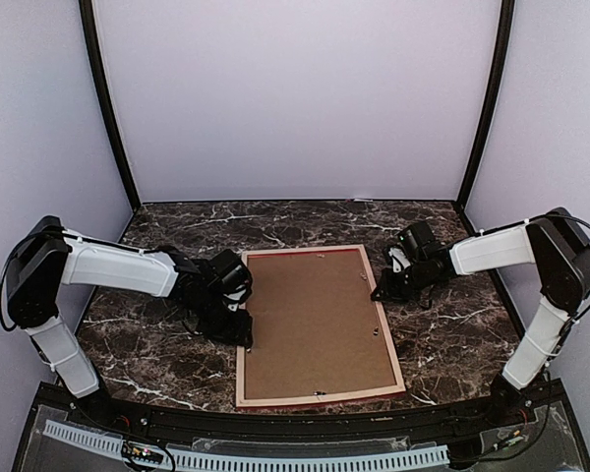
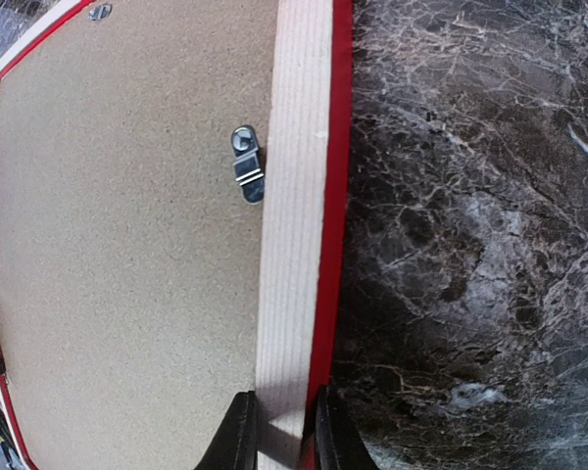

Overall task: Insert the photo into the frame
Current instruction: Press the fastener onto the backboard.

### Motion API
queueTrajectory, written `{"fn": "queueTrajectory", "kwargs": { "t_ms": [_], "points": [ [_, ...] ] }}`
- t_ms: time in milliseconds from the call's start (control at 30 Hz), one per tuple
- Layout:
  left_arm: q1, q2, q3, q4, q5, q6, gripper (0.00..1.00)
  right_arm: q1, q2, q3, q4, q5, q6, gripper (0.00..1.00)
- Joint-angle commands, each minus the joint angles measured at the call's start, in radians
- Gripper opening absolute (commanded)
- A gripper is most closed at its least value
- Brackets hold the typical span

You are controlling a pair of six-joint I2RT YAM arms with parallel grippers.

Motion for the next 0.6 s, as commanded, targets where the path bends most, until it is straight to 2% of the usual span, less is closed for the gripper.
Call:
{"fn": "queueTrajectory", "kwargs": {
  "t_ms": [0,267,567],
  "points": [
    [-0.019,0.061,-0.036,-0.115,-0.034,0.027,0.50,-0.007,0.058,-0.045,-0.064,0.029,-0.015,0.00],
    [-0.024,0.057,-0.040,-0.140,-0.025,0.051,0.40,-0.007,0.054,-0.046,-0.065,0.030,-0.014,0.00],
    [-0.024,0.057,-0.043,-0.189,0.018,0.100,0.36,-0.007,0.055,-0.040,-0.074,0.031,-0.016,0.00]
  ]
}}
